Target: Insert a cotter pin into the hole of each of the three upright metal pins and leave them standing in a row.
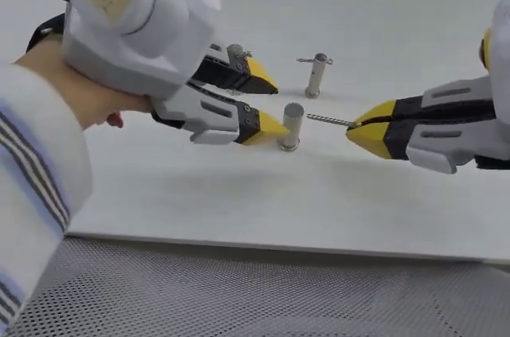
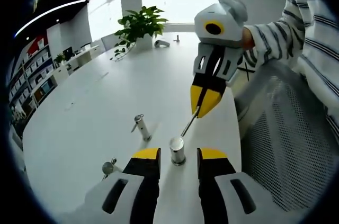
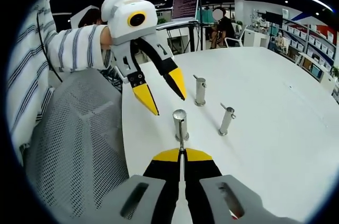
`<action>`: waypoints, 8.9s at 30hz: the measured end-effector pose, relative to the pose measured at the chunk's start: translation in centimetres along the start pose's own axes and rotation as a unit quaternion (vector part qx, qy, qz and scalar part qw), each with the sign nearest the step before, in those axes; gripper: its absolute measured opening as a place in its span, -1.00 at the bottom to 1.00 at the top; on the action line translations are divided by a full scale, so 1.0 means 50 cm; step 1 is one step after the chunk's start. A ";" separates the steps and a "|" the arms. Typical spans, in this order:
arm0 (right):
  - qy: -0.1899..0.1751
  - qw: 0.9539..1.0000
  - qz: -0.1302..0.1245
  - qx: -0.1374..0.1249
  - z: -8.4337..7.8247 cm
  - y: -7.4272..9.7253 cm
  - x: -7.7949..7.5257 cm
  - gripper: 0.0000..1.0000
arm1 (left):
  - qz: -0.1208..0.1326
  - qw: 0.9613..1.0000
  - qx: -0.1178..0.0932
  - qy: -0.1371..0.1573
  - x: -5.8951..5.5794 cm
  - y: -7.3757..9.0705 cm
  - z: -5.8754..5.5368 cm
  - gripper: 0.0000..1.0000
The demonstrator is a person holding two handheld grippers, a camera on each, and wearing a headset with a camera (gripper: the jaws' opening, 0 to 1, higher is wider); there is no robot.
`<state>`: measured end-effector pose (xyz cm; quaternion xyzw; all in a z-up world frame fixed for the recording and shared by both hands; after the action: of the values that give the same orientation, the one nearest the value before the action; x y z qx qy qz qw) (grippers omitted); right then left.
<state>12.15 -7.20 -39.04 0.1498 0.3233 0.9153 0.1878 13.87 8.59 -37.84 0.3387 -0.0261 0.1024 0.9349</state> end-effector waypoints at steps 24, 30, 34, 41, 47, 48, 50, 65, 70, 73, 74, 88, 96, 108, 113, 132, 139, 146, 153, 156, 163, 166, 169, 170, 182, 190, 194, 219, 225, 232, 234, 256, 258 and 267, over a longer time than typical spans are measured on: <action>0.024 0.999 0.022 -0.005 0.007 -0.023 -0.016 -1.00 | -0.026 1.000 -0.001 0.014 -0.006 -0.027 0.011 -0.82; 0.026 1.000 0.013 0.001 0.007 -0.030 -0.021 -1.00 | -0.018 0.999 0.005 0.035 -0.009 -0.025 0.015 -0.82; 0.024 1.000 0.007 0.002 0.009 -0.038 -0.022 -1.00 | -0.016 0.999 0.006 0.037 -0.004 -0.026 0.011 -0.83; 0.038 0.999 0.003 0.012 0.018 -0.050 -0.020 -1.00 | -0.012 0.999 0.007 0.043 0.002 -0.029 0.012 -0.83; 0.046 0.999 0.011 0.007 0.028 -0.062 -0.010 -1.00 | -0.010 0.998 0.006 0.057 0.002 -0.029 0.014 -0.84; 0.040 0.999 0.017 0.005 0.032 -0.066 -0.003 -1.00 | -0.010 0.998 0.005 0.059 0.002 -0.029 0.015 -0.84; 0.026 0.999 0.030 0.006 0.033 -0.071 0.008 -1.00 | 0.035 0.999 -0.003 0.036 0.028 -0.022 0.018 -1.00; 0.044 0.998 0.036 0.003 0.026 -0.095 0.002 -1.00 | -0.027 0.999 -0.004 -0.039 -0.011 -0.027 0.031 -1.00; 0.046 0.998 0.036 0.002 0.028 -0.099 0.002 -1.00 | -0.028 0.999 -0.003 -0.038 -0.010 -0.017 0.027 -0.97; 0.049 0.998 0.036 0.002 0.030 -0.100 0.004 -1.00 | -0.023 0.999 0.001 -0.038 -0.004 -0.015 0.022 -0.85; 0.049 0.998 0.035 0.003 0.030 -0.101 0.004 -1.00 | -0.023 0.999 0.002 -0.038 -0.003 -0.015 0.020 -0.84; 0.072 0.997 0.020 -0.005 0.036 -0.098 0.000 -0.93 | -0.029 0.999 0.017 -0.038 -0.001 -0.019 0.006 -0.69; 0.073 0.997 0.016 -0.005 0.033 -0.081 -0.003 -0.90 | -0.032 0.999 0.019 -0.034 -0.001 -0.024 0.002 -0.73; 0.047 0.998 0.020 -0.021 0.038 -0.073 0.004 -1.00 | -0.036 0.998 0.023 -0.034 -0.018 -0.035 0.014 -0.80; 0.053 0.998 0.021 -0.014 0.038 -0.077 0.009 -1.00 | -0.035 0.998 0.021 -0.037 -0.023 -0.037 0.018 -0.80; 0.032 0.999 0.014 -0.028 0.039 -0.077 0.016 -0.86 | -0.008 1.000 -0.006 0.017 -0.006 -0.015 -0.005 -0.49; 0.030 0.999 0.020 -0.024 0.016 -0.085 0.015 -0.63 | 0.021 0.996 -0.047 0.072 -0.007 -0.003 -0.013 -0.22; 0.006 0.998 0.042 -0.039 0.006 -0.099 0.022 -0.40 | 0.037 0.991 -0.074 0.102 -0.012 0.005 -0.017 0.32; -0.027 0.996 0.067 -0.056 0.004 -0.128 0.027 -0.23 | 0.067 0.984 -0.083 0.143 -0.016 0.018 -0.029 0.93; -0.035 0.995 0.072 -0.055 0.001 -0.139 0.025 -0.20 | 0.069 0.980 -0.092 0.164 -0.021 0.024 -0.034 0.93; -0.033 0.994 0.086 -0.052 -0.001 -0.165 0.025 -0.16 | 0.109 0.970 -0.079 0.201 -0.026 0.047 -0.068 0.98; -0.031 0.994 0.090 -0.051 0.000 -0.175 0.026 -0.16 | 0.111 0.968 -0.075 0.212 -0.033 0.052 -0.076 0.97; -0.026 0.994 0.092 -0.050 0.003 -0.184 0.025 -0.18 | 0.111 0.965 -0.075 0.223 -0.040 0.056 -0.078 0.97; -0.033 0.994 0.093 -0.049 0.005 -0.186 0.025 -0.20 | 0.113 0.965 -0.073 0.224 -0.043 0.057 -0.080 0.97; -0.017 0.995 0.080 -0.058 0.017 -0.194 0.023 -0.62 | 0.130 0.961 -0.083 0.231 -0.053 0.068 -0.087 0.97; -0.009 0.995 0.072 -0.064 0.020 -0.195 0.018 -0.73 | 0.134 0.960 -0.084 0.232 -0.050 0.075 -0.089 0.97; 0.000 0.995 0.073 -0.065 0.021 -0.193 0.018 -0.74 | 0.133 0.960 -0.084 0.233 -0.048 0.077 -0.088 0.92; 0.042 0.995 0.075 -0.059 0.016 -0.119 0.007 -0.81 | 0.137 0.956 -0.100 0.238 -0.042 0.081 -0.068 0.87; 0.047 0.996 0.055 -0.055 0.004 -0.074 -0.028 -0.81 | 0.135 0.957 -0.095 0.239 -0.042 0.078 -0.069 0.86; 0.022 0.998 0.019 -0.052 -0.018 -0.033 -0.086 -0.81 | 0.132 0.958 -0.089 0.237 -0.050 0.075 -0.074 0.82; 0.014 0.998 0.006 -0.055 -0.022 -0.021 -0.104 -0.81 | 0.127 0.961 -0.081 0.233 -0.053 0.074 -0.076 0.80; -0.007 0.998 -0.026 -0.057 -0.042 -0.021 -0.209 -0.81 | 0.132 0.960 -0.055 0.239 -0.056 0.080 -0.094 0.77; -0.013 0.998 -0.025 -0.059 -0.044 -0.027 -0.212 -0.81 | 0.130 0.961 -0.051 0.238 -0.059 0.078 -0.095 0.76; -0.001 0.998 -0.021 -0.066 -0.042 -0.028 -0.222 -0.81 | 0.118 0.962 -0.039 0.243 -0.067 0.072 -0.100 0.74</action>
<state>21.50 -12.21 -43.24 0.1310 0.2648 0.9303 0.2173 9.73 13.93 -39.83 0.2615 0.1577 0.2904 0.9069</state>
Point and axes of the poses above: the centre of the closed fingertips' face, and the gripper's own axes: y roughly backward along the fingers, x roughly to its left, z roughly out of its top, the point moved 7 cm from there along y, roughly backward along the fingers, and after that the axes turned 7 degrees about -y, right-handed, at the moved point
